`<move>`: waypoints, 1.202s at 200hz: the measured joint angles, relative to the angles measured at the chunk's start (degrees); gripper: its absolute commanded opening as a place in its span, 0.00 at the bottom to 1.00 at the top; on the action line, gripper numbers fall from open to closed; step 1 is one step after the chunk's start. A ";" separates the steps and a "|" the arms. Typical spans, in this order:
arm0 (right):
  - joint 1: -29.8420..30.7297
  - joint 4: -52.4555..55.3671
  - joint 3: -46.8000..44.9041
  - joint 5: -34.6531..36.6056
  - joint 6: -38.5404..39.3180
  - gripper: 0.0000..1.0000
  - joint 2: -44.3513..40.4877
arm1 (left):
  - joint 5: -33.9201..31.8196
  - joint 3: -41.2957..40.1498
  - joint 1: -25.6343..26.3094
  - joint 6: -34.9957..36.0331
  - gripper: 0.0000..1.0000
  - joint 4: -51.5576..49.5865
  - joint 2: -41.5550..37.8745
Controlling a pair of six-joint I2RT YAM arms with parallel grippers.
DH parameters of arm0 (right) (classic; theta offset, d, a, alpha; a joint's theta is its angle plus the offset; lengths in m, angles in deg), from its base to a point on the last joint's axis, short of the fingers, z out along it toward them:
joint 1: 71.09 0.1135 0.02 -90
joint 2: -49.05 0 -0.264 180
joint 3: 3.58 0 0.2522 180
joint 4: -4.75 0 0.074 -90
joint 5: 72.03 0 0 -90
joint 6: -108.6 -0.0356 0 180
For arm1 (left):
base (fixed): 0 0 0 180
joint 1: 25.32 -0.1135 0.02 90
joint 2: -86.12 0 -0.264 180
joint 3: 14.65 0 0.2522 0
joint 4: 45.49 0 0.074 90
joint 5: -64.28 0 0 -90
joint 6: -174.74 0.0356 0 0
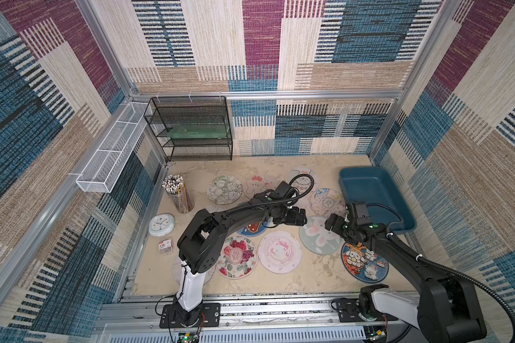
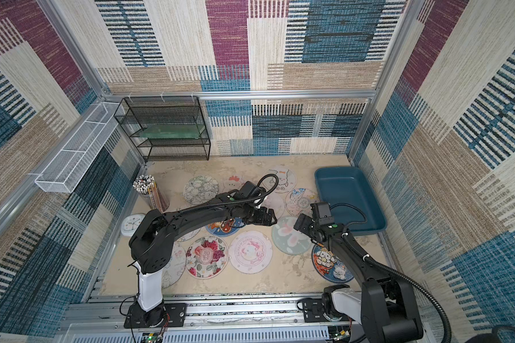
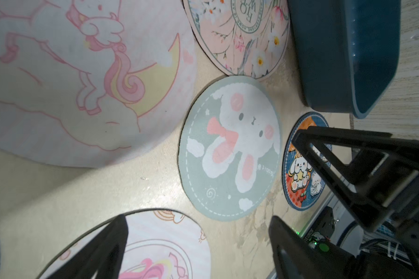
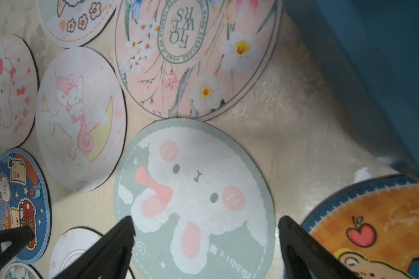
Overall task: Put the coasters into the storage box
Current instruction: Pick up the coaster from the center of the board.
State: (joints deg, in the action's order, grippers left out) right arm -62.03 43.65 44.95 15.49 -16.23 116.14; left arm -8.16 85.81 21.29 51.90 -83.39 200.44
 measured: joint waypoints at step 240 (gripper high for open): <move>-2.75 -4.17 -4.76 -3.15 1.73 0.95 2.78 | 3.39 9.75 2.75 1.14 0.86 -3.30 12.35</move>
State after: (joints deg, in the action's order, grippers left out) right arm -64.79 39.48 40.18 12.34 -14.50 118.91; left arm -4.77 95.56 24.04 53.03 -86.69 212.79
